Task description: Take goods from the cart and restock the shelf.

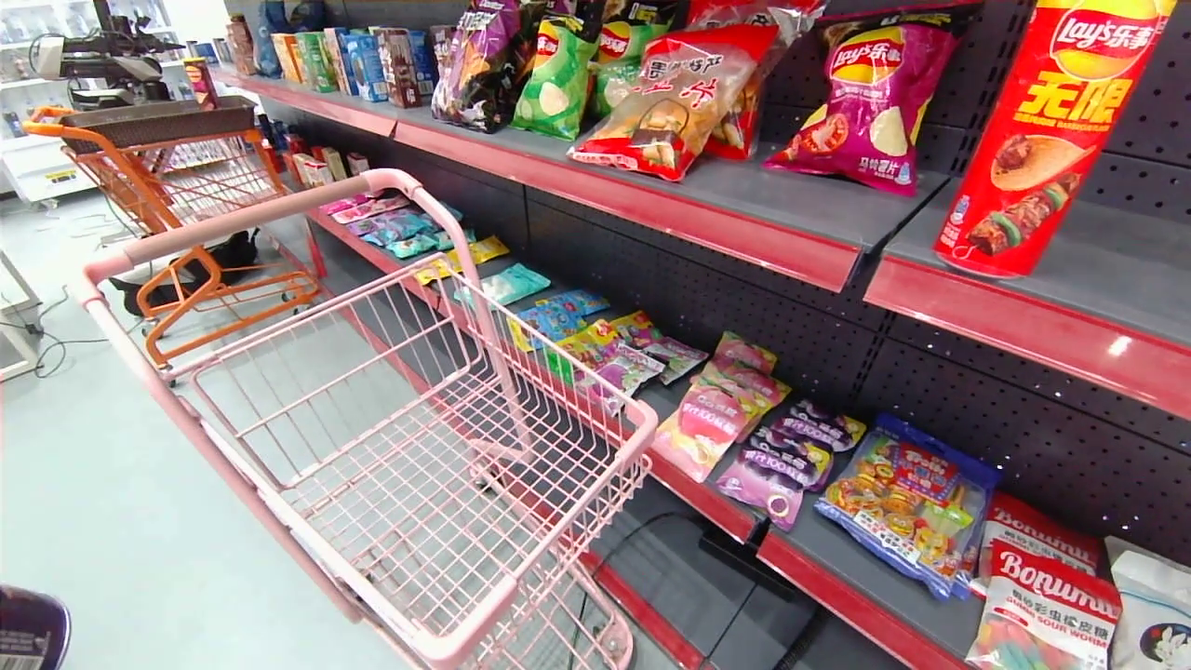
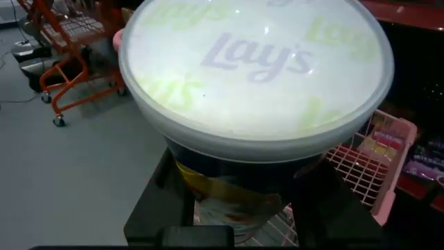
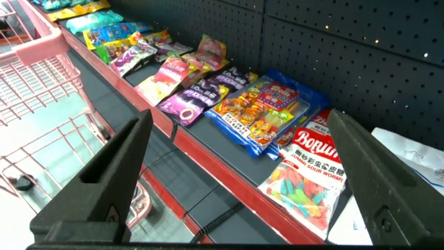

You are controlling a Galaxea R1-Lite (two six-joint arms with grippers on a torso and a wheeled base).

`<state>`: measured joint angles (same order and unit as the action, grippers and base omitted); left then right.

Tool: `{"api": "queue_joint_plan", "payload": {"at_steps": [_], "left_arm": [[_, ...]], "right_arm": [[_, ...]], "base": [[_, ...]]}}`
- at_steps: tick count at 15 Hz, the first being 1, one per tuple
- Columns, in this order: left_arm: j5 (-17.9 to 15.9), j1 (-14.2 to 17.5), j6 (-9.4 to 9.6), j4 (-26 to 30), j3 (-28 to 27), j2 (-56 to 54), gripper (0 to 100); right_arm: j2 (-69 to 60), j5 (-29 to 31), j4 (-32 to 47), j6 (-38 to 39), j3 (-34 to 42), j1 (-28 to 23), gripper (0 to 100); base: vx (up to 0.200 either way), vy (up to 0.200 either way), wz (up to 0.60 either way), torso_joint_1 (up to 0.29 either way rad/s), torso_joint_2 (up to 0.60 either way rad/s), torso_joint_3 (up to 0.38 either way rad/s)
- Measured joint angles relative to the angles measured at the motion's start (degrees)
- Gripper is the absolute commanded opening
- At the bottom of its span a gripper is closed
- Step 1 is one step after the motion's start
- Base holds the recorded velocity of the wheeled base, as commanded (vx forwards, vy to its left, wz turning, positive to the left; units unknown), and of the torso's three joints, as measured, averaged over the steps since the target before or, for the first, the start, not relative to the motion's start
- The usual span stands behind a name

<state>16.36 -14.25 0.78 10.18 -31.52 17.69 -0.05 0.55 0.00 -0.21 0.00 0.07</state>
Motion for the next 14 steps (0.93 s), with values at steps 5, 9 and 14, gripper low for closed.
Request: {"api": "queue_joint_plan", "payload": {"at_steps": [5, 9, 14], "left_arm": [[-4.3, -2.1, -0.34, 0.0, 5.8, -2.1, 0], [-5.8, -2.6, -0.27, 0.2, 12.1, -7.2, 0], [-5.9, -2.7, -0.27, 0.0, 13.1, -9.5, 0]], "right_arm": [[0.0, 0.1, 0.0, 0.0, 0.0, 0.0, 100], [0.0, 0.1, 0.1, 0.0, 0.0, 0.0, 100], [0.0, 0.1, 0.1, 0.0, 0.0, 0.0, 100]], "base": [[0.0, 0.0, 0.0, 0.0, 0.0, 0.0], [0.0, 0.0, 0.0, 0.058, -0.2, -0.143], [0.0, 0.0, 0.0, 0.145, -0.47, -0.339]]}}
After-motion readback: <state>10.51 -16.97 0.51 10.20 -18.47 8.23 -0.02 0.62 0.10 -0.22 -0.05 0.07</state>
